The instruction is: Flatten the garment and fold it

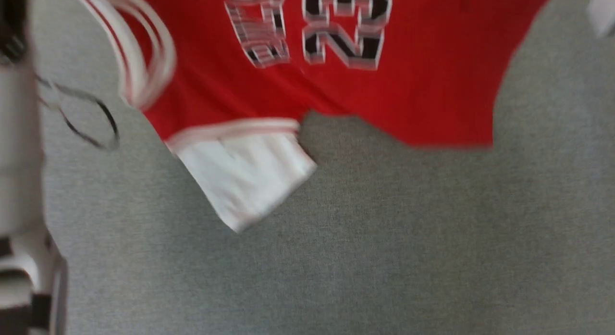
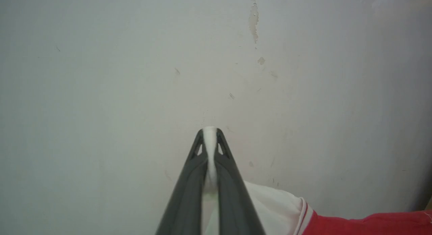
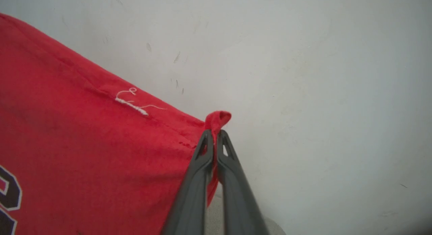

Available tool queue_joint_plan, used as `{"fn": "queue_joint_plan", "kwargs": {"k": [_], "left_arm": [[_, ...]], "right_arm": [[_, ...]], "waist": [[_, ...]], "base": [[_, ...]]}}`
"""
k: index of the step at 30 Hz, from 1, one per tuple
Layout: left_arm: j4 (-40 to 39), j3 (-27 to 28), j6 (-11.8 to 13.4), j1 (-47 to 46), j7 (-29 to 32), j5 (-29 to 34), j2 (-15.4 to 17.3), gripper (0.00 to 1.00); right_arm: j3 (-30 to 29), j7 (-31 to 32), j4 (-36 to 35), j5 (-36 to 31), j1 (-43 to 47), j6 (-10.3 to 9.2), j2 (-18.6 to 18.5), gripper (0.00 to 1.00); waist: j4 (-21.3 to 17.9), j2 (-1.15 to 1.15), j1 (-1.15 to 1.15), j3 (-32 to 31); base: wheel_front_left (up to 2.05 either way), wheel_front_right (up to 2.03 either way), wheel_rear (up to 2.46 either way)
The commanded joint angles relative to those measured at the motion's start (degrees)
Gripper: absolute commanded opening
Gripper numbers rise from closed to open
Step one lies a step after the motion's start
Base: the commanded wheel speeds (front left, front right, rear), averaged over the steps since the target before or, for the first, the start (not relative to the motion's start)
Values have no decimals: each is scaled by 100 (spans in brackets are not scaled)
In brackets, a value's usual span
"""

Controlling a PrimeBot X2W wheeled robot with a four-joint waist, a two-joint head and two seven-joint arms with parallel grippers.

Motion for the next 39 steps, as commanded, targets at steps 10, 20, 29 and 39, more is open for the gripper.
{"fn": "queue_joint_plan", "kwargs": {"k": [10, 20, 29, 39], "left_arm": [[884, 196, 227, -2583, -884, 516, 116, 0], [1414, 385, -96, -3441, -1908, 418, 64, 0], [2111, 175, -479, -1473, -2036, 269, -55, 0], [2098, -424, -702, 1378, -1402, 113, -140, 0]], "right_arm": [[108, -528, 1263, -727, -2529, -12, 208, 0], [-142, -1292, 1864, -1337, -3243, -12, 485, 0], [218, -1715, 2565, -847, -2039, -12, 479, 0], [605, -1603, 2434, 294, 270, -12, 156, 0]], "waist": [[-240, 0, -2, 1607], [-125, 0, -2, 1655], [107, 0, -2, 1181], [429, 0, -2, 137]], "base": [[0, 0, 0], [0, 0, 0], [0, 0, 0], [0, 0, 0]]}}
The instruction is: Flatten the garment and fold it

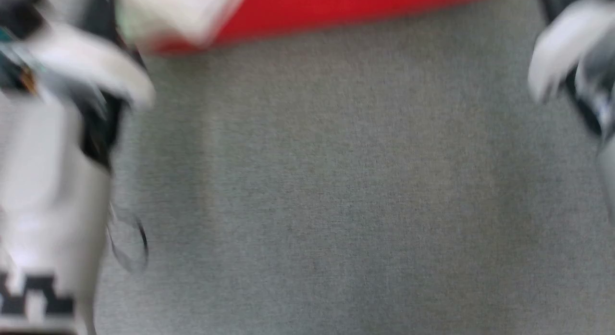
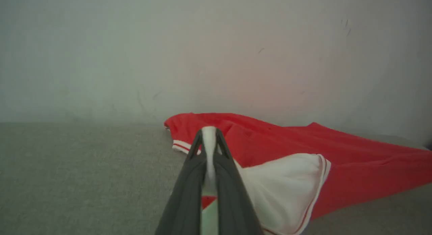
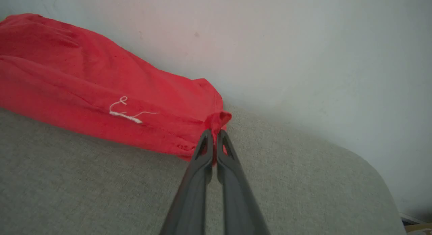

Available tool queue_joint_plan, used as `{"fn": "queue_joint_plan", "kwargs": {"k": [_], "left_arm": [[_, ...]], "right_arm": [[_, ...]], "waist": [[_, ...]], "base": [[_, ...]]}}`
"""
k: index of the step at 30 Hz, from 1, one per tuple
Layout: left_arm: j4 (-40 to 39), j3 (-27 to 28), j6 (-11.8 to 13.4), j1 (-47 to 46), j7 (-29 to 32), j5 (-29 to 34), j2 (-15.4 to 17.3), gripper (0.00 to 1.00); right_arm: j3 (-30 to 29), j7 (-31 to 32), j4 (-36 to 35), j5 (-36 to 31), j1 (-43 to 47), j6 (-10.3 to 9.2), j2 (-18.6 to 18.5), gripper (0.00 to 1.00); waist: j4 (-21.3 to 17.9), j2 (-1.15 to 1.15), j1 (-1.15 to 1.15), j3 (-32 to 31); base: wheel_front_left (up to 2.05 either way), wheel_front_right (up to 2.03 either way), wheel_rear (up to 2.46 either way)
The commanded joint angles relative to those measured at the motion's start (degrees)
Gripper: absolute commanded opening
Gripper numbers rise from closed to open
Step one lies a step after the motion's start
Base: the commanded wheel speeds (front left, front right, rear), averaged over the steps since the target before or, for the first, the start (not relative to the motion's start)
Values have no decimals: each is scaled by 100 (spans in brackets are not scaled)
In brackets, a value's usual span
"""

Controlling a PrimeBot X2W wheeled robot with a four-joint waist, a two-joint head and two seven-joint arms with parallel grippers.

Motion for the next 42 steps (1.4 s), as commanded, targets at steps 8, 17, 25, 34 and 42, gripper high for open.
{"fn": "queue_joint_plan", "kwargs": {"k": [8, 17, 25, 34, 42], "left_arm": [[-789, -244, -65, 2111, 777, -527, -13, 0], [-1622, -440, 213, 4302, 1227, -834, -10, 0], [-1886, -535, 414, 5084, 1315, -799, 82, 0], [-2395, -510, 786, 5652, 652, -259, 255, 0], [-2617, -577, 1130, 5281, -689, 736, -78, 0]], "right_arm": [[-109, 213, -513, 442, 1743, -12, -176, 0], [-417, 537, -1129, 591, 3479, -12, -67, 0], [-892, 936, -1793, 698, 4776, -12, 175, 0], [-1359, 621, -2469, 415, 5835, -12, 731, 0], [-1347, -828, -2308, -40, 5712, -12, 1156, 0]], "waist": [[338, 0, 1, -1017], [355, 0, 1, -1513], [395, 0, 1, -1710], [265, 0, 1, -1767], [140, 0, 1, -1790]], "base": [[0, 0, 0], [0, 0, 0], [0, 0, 0], [0, 0, 0], [0, 0, 0]]}}
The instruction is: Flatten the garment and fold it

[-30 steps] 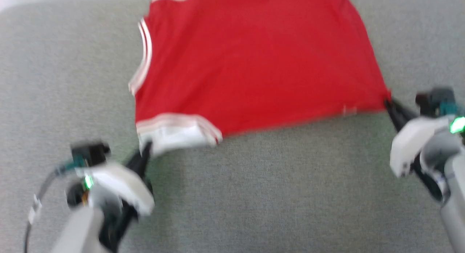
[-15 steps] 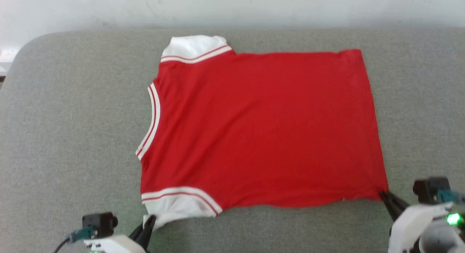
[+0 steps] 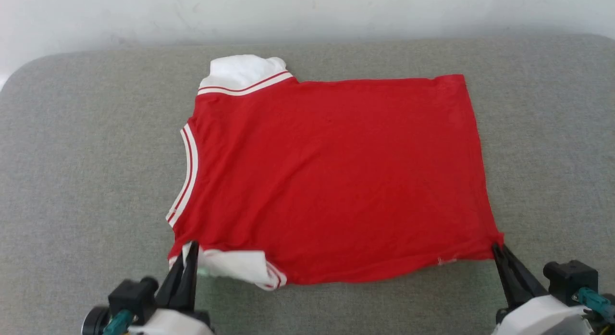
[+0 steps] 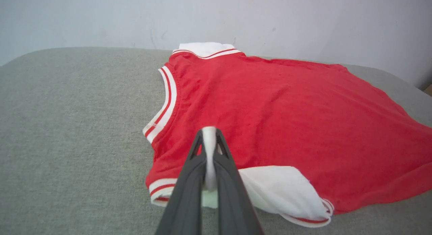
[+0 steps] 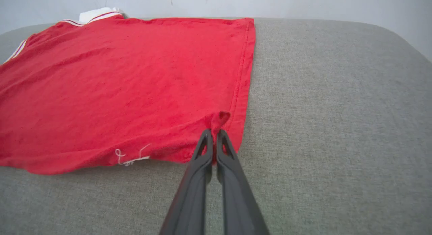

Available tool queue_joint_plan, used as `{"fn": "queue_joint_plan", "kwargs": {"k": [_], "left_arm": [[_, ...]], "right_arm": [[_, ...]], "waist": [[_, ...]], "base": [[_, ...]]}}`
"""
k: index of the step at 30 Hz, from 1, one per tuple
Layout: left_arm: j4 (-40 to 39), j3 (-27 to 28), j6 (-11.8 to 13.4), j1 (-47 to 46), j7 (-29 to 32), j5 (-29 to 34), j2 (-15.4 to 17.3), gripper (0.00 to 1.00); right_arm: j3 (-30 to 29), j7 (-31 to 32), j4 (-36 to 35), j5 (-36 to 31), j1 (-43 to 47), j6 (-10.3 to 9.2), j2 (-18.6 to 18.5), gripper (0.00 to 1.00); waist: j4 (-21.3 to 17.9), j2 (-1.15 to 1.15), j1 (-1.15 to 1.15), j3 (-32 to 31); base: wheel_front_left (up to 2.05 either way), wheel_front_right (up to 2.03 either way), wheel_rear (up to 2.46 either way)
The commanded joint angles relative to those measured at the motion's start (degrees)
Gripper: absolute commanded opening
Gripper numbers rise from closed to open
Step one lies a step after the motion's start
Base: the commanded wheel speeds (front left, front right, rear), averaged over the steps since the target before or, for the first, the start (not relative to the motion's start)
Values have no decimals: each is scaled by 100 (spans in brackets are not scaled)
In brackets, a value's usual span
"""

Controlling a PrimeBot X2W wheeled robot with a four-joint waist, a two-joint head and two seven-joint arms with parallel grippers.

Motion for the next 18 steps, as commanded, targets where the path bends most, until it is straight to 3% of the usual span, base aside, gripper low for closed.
{"fn": "queue_joint_plan", "kwargs": {"k": [1, 7, 18], "left_arm": [[-46, 13, 38, -146, -47, 73, -41, 0], [-86, 181, -72, -725, -92, 387, -175, 0], [466, 552, -534, -1911, -95, 565, -110, 0]], "right_arm": [[-2, -95, 19, -60, -111, -12, 44, 0], [9, -226, 233, -227, -551, -12, 79, 0], [-89, 318, 395, -279, -1590, -12, 74, 0]], "waist": [[-17, 0, 0, -10], [-90, 0, 0, 35], [-234, 0, 0, 575]], "base": [[0, 0, 0], [0, 0, 0], [0, 0, 0]]}}
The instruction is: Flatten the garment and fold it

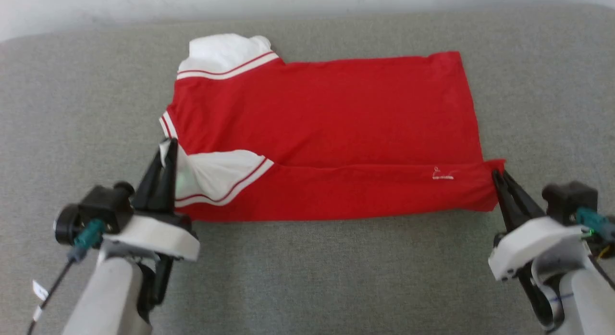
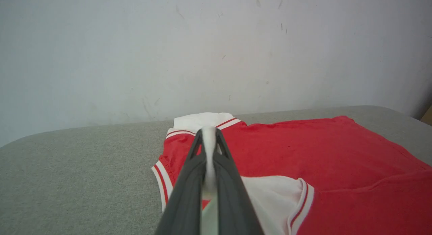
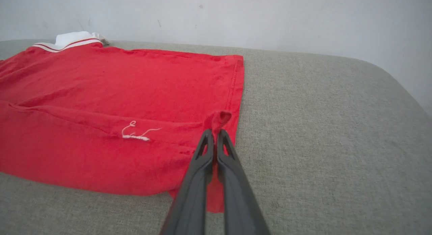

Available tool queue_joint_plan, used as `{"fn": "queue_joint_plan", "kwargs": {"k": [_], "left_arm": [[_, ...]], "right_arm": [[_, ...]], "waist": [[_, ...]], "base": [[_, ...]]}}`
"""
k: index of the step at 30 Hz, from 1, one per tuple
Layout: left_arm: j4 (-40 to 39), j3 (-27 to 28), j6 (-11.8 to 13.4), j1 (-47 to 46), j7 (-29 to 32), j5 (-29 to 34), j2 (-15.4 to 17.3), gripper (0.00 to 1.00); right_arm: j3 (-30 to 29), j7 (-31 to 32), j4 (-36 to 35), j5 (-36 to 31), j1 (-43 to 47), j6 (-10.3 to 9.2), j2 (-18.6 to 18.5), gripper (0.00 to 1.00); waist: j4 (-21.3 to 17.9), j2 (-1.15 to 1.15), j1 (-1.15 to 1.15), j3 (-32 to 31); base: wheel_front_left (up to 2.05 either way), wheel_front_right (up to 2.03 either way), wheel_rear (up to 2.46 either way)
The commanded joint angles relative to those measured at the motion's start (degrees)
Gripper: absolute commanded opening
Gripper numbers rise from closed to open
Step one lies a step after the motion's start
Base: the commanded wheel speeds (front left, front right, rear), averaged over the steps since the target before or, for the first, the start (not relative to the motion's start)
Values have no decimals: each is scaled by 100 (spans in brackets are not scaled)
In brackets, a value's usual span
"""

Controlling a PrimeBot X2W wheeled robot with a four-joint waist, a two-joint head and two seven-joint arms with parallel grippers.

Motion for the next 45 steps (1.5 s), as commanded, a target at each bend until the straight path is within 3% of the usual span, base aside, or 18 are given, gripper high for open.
{"fn": "queue_joint_plan", "kwargs": {"k": [1, 11, 24, 25, 26, 27, 28, 38, 39, 45], "left_arm": [[112, 42, -55, -171, -26, 38, 51, 0], [1258, 42, -394, -1256, 354, -125, 282, 0], [2198, -41, -561, -1655, 3137, -1036, 378, 0], [2162, -20, -528, -1657, 3209, -1077, 370, 8], [2086, 15, -481, -1663, 3168, -1087, 368, 47], [1995, 57, -407, -1664, 3031, -1060, 366, 100], [1901, 77, -339, -1644, 2879, -1005, 371, 100], [937, 338, 386, -726, 788, -525, 154, 100], [937, 338, 386, -726, 788, -525, 154, 100], [355, 490, 800, 217, 488, -614, -103, 100]], "right_arm": [[-10, 74, 28, -17, -160, -12, 4, 0], [69, 1261, 327, 160, -1124, -12, -105, 0], [229, 3653, 321, 501, -1684, -12, -261, 0], [215, 3710, 268, 510, -1689, -12, -257, 6], [219, 3713, 204, 515, -1687, -12, -256, 37], [209, 3679, 148, 529, -1668, -12, -249, 69], [177, 3608, 90, 538, -1641, -12, -233, 100], [-252, 1336, -315, 273, -864, -12, 113, 100], [-252, 1336, -315, 273, -864, -12, 113, 100], [-293, -18, -531, 265, -186, -12, 390, 100]], "waist": [[-71, 0, -1, 217], [-184, 0, -1, 783], [-190, 0, -1, 976], [-182, 0, -1, 954], [-174, 0, -1, 929], [-163, 0, -1, 885], [-155, 0, -1, 846], [-84, 0, -1, 130], [-84, 0, -1, 130], [-157, 0, -1, -131]], "base": [[0, 0, 0], [0, 0, 0], [0, 0, 0], [0, 0, 0], [0, 0, 0], [0, 0, 0], [0, 0, 0], [0, 0, 0], [0, 0, 0], [0, 0, 0]]}}
